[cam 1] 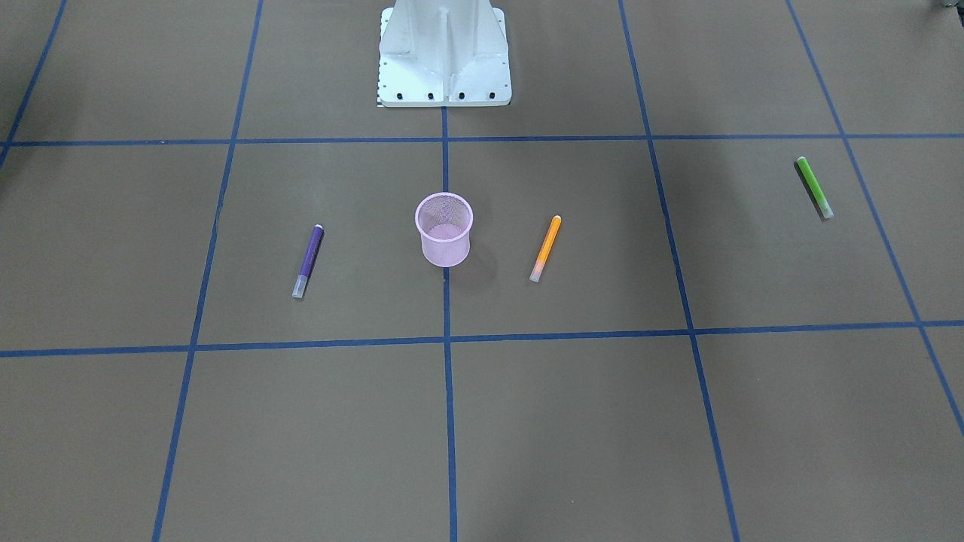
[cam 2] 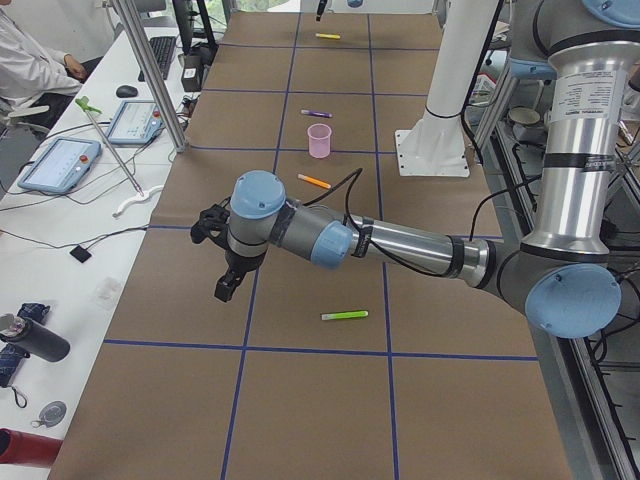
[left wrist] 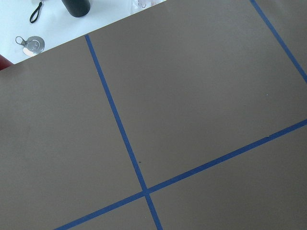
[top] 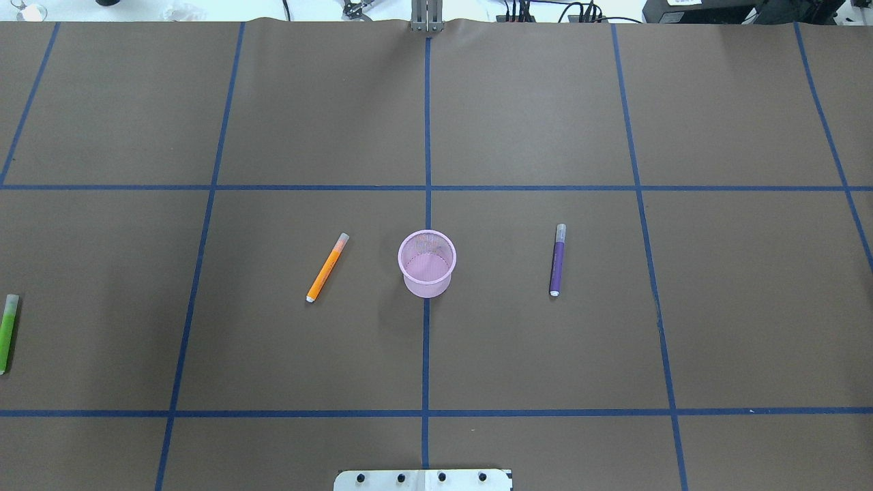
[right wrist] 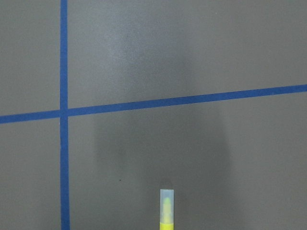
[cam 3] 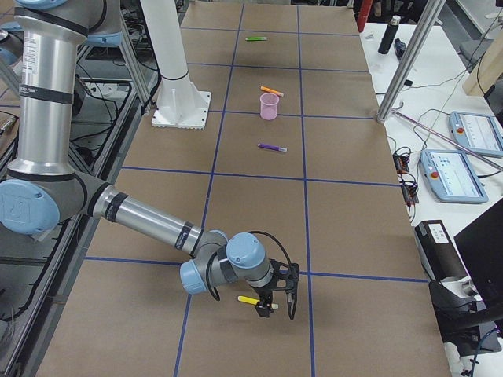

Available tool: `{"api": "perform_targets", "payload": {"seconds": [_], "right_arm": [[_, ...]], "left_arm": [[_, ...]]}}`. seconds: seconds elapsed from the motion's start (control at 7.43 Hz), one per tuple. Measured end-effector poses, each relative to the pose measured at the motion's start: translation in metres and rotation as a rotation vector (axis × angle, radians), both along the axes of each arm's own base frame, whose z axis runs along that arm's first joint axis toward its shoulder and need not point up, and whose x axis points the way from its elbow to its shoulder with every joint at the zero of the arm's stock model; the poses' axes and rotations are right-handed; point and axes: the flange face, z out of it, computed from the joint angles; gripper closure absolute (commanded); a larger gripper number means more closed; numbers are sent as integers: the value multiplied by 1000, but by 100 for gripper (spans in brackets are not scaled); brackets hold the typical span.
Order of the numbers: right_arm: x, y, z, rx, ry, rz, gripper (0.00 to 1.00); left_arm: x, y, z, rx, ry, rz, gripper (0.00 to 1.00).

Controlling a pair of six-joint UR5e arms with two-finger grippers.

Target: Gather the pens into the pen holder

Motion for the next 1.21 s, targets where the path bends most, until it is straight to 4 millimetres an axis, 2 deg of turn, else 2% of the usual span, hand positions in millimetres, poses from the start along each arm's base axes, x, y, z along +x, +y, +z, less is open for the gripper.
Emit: {"api": "perform_targets", "payload": {"seconds": [0.13,0.27,0.4,0.67,0.94,1.21], "right_arm": [[-14,-3,4,-4,15,-8,8],[-28,-5,5,-4,32,-25,28],[-38,-6,8,-5,48,-41,35],[-47,-3,18,-25,57,-52,41],[-47,3,31,-47,59,-41,41],[-47,5,39,-53,61,-37,46]], "left_arm": [[1,0,0,0,0,2,0],[1,0,0,1,1,2,0],[1,0,0,1,1,3,0],[1,0,0,1,2,3,0],[1,0,-1,4,1,4,0],[1,1,-1,4,1,4,0]]}}
